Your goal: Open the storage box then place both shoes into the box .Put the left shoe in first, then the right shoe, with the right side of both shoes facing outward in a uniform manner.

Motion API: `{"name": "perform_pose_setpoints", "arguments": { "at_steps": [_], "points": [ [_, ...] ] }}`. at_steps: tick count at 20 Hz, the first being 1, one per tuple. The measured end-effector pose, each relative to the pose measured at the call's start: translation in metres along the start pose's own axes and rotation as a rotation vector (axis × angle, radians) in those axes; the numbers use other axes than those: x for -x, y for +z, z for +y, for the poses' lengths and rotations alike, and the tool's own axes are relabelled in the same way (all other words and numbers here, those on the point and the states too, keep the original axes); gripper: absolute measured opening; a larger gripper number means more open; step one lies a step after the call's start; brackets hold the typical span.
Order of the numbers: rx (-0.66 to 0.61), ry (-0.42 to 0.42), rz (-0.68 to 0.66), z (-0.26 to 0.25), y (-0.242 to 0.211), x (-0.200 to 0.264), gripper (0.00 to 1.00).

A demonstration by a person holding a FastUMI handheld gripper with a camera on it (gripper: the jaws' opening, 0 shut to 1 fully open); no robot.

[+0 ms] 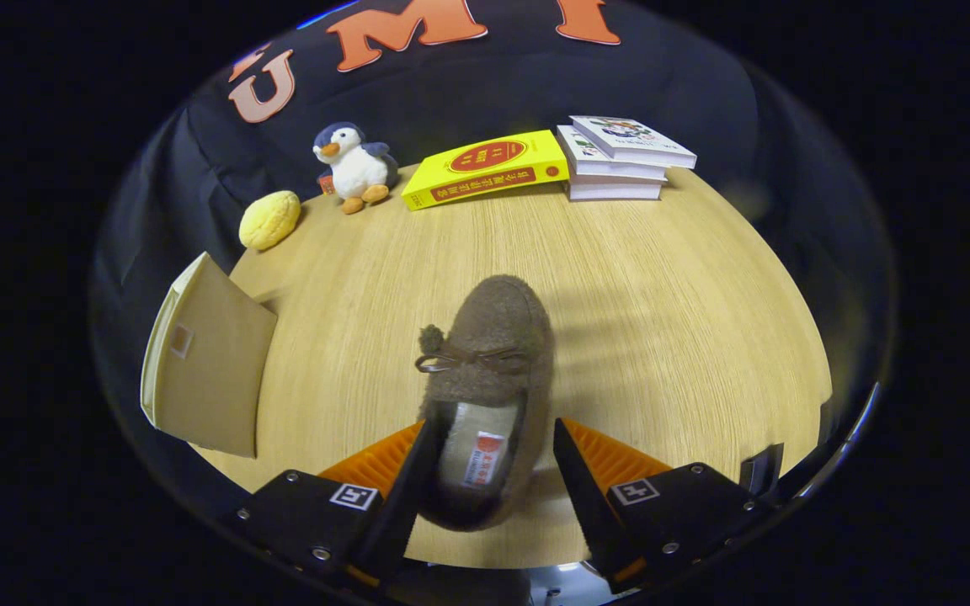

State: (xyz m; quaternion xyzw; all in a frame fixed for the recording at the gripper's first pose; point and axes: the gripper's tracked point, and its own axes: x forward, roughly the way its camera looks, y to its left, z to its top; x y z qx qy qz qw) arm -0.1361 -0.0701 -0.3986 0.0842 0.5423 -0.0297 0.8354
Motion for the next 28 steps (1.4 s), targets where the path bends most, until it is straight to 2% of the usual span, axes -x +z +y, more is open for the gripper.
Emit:
{"name": "perform_pose_setpoints", "arguments": {
  "at_steps": [4,6,7,10,14,15,17,28],
  "points": [
    [0.007,-0.021,-0.013,-0.010,-0.003,-0.019,0.70],
    [-0.011,-0.036,-0.061,-0.017,0.005,-0.027,0.58],
    [-0.027,-0.036,-0.080,-0.019,0.008,-0.031,0.48],
    [-0.091,-0.009,-0.098,-0.017,0.011,-0.039,0.33],
    [-0.077,-0.034,-0.110,-0.025,0.010,-0.038,0.16],
    [-0.084,-0.034,-0.104,-0.026,0.009,-0.037,0.08],
    [-0.099,-0.027,-0.077,-0.023,0.007,-0.035,0.04],
    [-0.137,-0.080,-0.157,0.027,0.055,0.029,0.04]
  ]
}}
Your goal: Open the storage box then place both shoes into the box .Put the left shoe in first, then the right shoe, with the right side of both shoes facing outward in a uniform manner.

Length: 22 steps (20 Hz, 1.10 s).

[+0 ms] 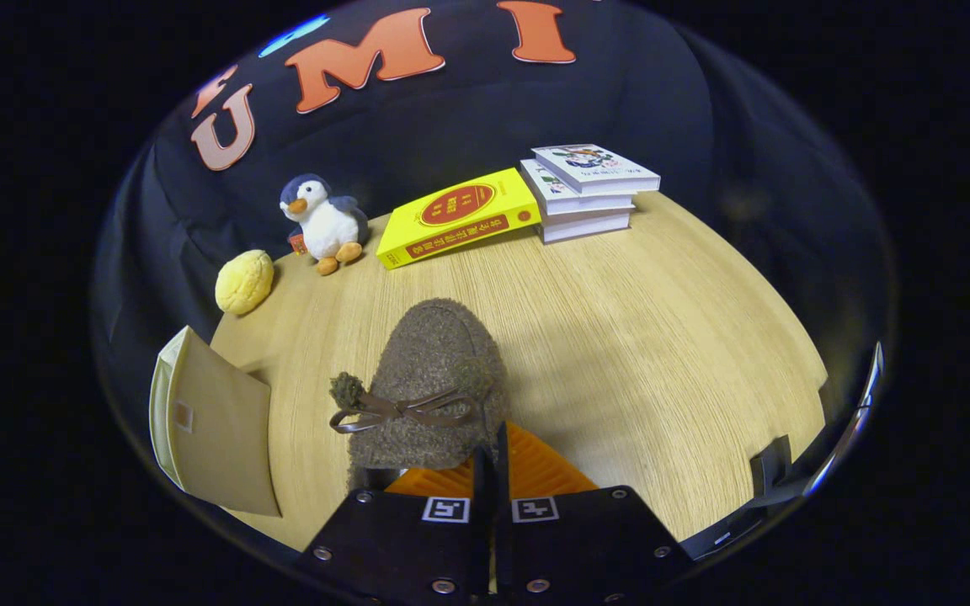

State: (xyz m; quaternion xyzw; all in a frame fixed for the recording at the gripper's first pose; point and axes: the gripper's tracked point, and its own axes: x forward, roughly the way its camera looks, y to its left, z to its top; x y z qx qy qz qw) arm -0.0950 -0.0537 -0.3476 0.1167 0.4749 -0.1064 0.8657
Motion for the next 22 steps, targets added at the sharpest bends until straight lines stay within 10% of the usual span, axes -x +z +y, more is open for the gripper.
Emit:
{"name": "perform_pose_setpoints", "arguments": {
  "at_steps": [22],
  "points": [
    [0.193,0.206,-0.042,0.241,0.040,0.076,0.04]
  ]
}}
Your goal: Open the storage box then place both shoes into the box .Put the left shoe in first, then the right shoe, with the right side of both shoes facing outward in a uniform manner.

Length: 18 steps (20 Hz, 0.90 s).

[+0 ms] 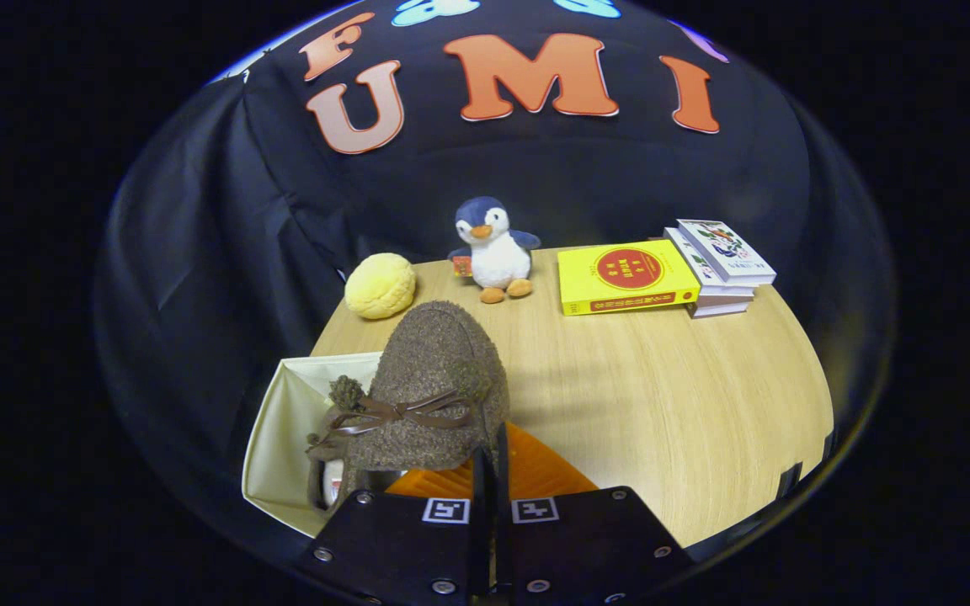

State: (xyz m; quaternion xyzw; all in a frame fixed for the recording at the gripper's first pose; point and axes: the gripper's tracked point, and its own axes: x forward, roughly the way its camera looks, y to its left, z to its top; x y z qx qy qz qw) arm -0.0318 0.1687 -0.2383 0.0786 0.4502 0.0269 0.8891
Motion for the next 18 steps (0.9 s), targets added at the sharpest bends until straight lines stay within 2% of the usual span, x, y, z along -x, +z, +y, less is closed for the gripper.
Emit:
{"name": "perform_pose_setpoints", "arguments": {
  "at_steps": [7,12,18],
  "points": [
    [0.069,0.111,0.051,0.082,-0.010,-0.012,0.04],
    [0.090,0.150,0.118,0.120,-0.033,-0.030,0.04],
    [0.148,0.092,0.192,0.129,-0.060,-0.059,0.04]
  ]
}}
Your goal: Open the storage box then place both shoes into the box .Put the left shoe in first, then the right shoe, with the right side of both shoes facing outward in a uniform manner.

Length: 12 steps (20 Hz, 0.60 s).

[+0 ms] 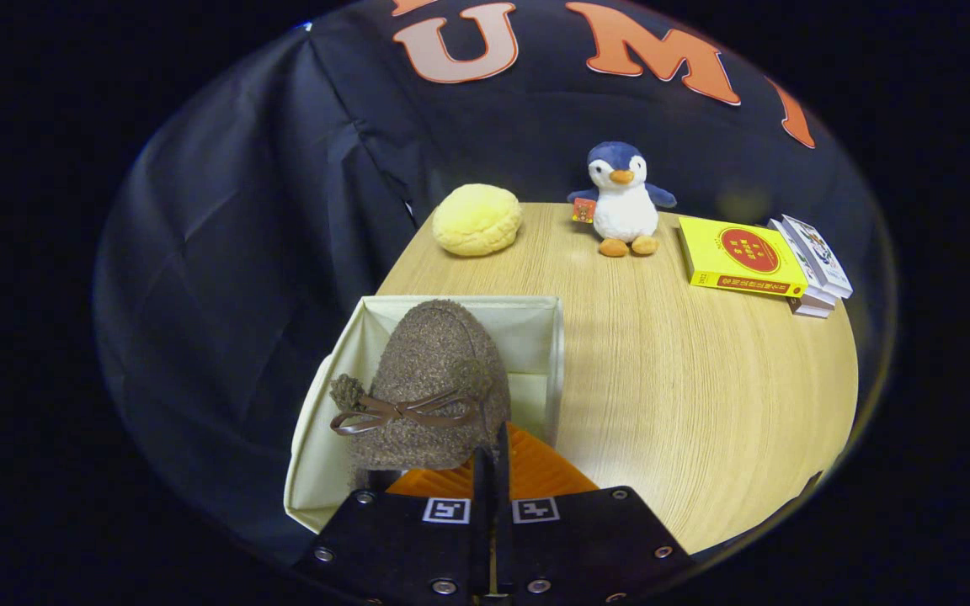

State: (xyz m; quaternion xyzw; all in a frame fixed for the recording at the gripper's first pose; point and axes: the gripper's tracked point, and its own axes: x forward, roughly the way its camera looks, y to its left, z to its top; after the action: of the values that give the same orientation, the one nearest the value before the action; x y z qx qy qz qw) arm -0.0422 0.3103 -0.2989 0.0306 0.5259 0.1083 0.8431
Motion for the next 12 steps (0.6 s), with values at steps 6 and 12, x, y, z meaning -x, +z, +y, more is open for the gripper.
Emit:
{"name": "perform_pose_setpoints", "arguments": {
  "at_steps": [6,12],
  "points": [
    [0.031,-0.065,0.055,0.000,-0.013,-0.015,0.09],
    [0.020,-0.013,0.086,0.007,-0.021,-0.006,0.20]
  ]
}}
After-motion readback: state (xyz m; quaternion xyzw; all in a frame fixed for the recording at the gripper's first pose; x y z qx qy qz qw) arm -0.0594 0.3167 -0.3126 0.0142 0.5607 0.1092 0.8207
